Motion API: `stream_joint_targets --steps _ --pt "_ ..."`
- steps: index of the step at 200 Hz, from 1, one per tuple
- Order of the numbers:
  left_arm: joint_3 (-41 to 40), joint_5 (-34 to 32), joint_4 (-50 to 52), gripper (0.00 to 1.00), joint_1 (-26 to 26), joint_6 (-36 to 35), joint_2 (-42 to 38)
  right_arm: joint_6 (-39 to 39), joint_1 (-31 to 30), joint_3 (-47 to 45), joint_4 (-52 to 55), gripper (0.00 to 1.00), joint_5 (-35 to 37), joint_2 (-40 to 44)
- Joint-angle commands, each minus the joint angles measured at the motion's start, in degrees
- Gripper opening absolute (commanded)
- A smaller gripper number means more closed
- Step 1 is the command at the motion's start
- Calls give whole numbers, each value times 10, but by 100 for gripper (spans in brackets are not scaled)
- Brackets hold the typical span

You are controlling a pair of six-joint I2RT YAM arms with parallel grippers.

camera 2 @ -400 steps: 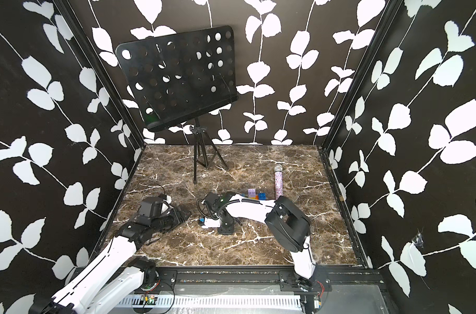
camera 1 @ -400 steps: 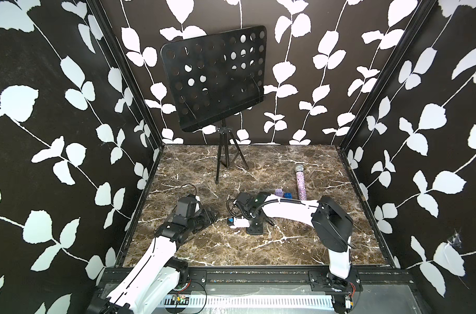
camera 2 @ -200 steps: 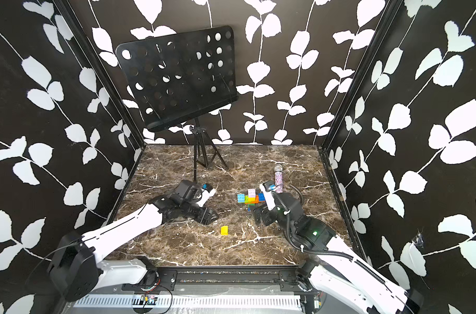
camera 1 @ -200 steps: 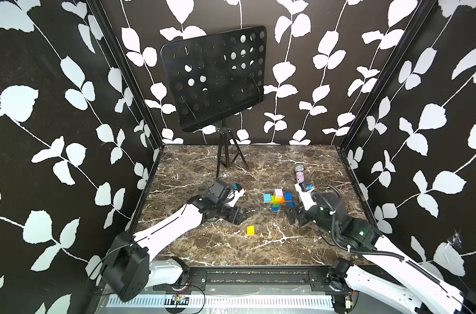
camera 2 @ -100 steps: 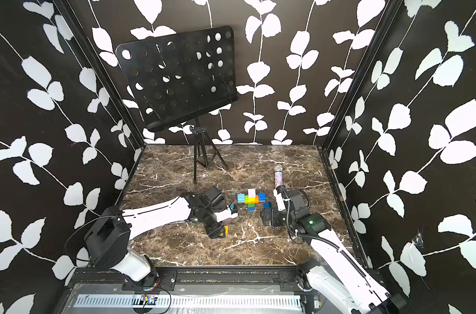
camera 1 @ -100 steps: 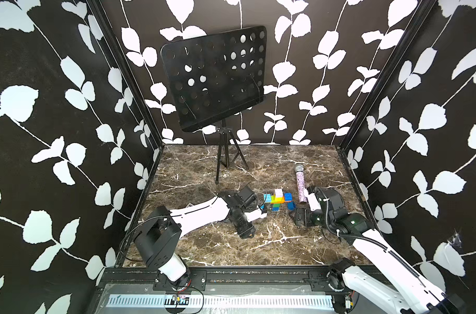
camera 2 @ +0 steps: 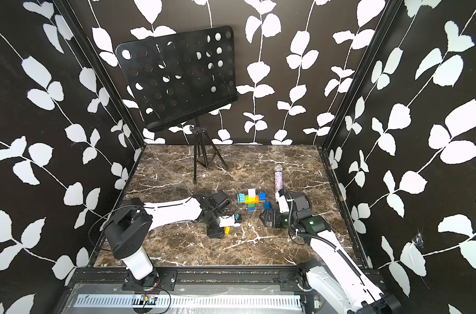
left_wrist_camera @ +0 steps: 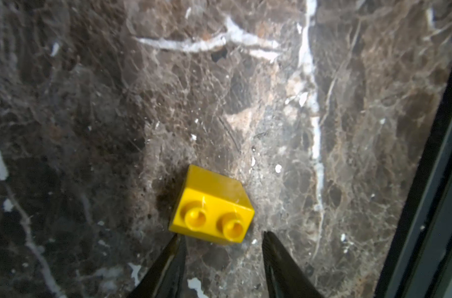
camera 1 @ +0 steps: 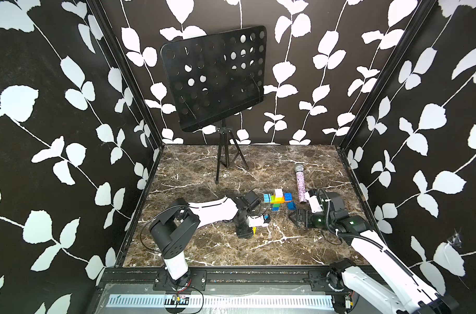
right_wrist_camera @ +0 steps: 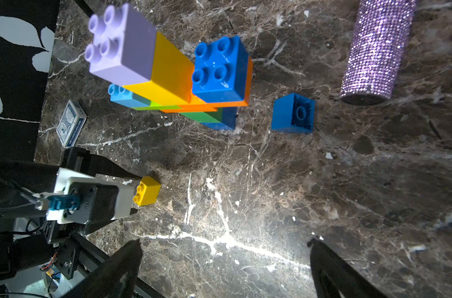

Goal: Assemble a fork with lego
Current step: Pick up the lego brick from the center of the board.

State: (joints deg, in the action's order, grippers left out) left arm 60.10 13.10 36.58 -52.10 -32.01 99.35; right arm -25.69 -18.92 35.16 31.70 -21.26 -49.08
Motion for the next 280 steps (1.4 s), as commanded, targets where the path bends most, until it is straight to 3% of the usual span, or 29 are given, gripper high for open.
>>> stream_joint_targets --steps 1,44,121,149,164,166,169,174,213,258,280 --pt "20 13 -6 51 -4 -35 5 -7 9 -8 -18 100 -20 -3" --pt "-1 40 -41 60 -3 -53 -22 -7 23 -16 -30 100 -41 -13" --pt "22 81 -23 64 -2 -118 7 -14 32 -29 -54 99 -70 -28" --pt "17 44 -56 65 1 -114 14 -18 34 -33 -63 99 -79 -30" --pt "16 48 -66 72 8 -113 14 -16 33 -33 -64 98 -88 -30" --pt "16 48 -67 77 8 -113 14 -17 33 -34 -65 98 -88 -29" --pt "16 48 -69 94 8 -114 14 -17 34 -34 -65 98 -88 -29" --pt "17 51 -70 99 10 -115 14 -17 34 -36 -65 98 -89 -28" --pt "37 79 -51 99 14 -134 34 -19 35 -44 -73 98 -91 -32" --pt "86 126 22 99 25 -94 91 -19 35 -46 -76 98 -89 -41" --pt "66 123 5 99 23 -98 69 -17 35 -47 -77 98 -88 -46"
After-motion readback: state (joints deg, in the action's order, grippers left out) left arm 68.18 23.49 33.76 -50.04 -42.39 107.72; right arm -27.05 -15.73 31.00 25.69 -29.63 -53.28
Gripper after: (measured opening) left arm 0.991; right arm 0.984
